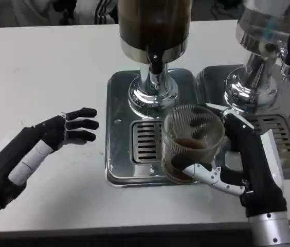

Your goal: Grasp the cup under the faucet to collect the drink, then remove the cup.

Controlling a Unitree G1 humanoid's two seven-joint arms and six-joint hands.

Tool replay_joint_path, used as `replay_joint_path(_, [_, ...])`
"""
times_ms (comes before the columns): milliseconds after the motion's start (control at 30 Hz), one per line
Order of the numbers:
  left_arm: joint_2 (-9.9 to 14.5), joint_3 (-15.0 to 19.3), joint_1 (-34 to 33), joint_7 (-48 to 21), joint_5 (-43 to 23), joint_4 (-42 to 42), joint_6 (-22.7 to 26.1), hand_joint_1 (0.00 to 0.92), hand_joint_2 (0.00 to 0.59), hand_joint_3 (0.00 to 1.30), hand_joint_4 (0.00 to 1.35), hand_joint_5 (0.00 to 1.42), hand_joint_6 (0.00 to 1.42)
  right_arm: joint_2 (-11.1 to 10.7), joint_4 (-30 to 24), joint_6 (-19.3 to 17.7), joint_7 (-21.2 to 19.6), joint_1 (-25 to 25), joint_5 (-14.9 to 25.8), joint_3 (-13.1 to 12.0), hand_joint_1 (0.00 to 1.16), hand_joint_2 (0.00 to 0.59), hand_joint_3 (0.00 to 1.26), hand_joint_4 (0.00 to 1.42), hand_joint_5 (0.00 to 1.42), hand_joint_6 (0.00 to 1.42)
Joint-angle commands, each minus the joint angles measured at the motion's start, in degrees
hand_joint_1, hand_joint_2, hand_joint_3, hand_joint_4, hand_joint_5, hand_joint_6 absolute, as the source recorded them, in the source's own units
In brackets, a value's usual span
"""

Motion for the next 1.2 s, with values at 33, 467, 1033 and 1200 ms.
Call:
replay_joint_path(33, [-0.26, -0.39, -0.18, -0.58, -0.12, 0.79, -0.51, 0.000, 0.056, 0.26, 0.28, 0.34, 0.32, 0.21, -4.19, -0.31, 0.50, 1.37, 1.45, -0.77, 0.91, 0.117, 0.71, 0.85, 1.01, 1.35])
replay_joint_path(467, [-0.49, -0.34, -0.20, -0.48, -0.11, 0.72, -0.56, 0.000, 0.055, 0.26, 0.28, 0.34, 0.31, 0.23, -9.97, 0.98, 3.70, 5.23, 2.85, -0.85, 0.91, 0.114, 0.73, 0.87, 1.03, 1.35])
replay_joint_path(1033, [-1.17, -0.92, -0.63, -0.91, -0.08, 0.41, -1.25, 0.000, 0.055, 0.26, 0.28, 0.33, 0.30, 0.67, -14.54, 1.48, 6.11, 9.30, 3.74, -0.49, 0.91, 0.114, 0.74, 0.88, 1.04, 1.38])
replay_joint_path(1200, [-1.34, -1.13, -0.13, -0.74, -0.34, -0.02, -1.46, 0.000, 0.055, 0.26, 0.28, 0.33, 0.31, 0.64, -15.97, 1.87, 7.09, 10.17, 4.27, -0.36, 0.91, 0.114, 0.75, 0.88, 1.04, 1.38])
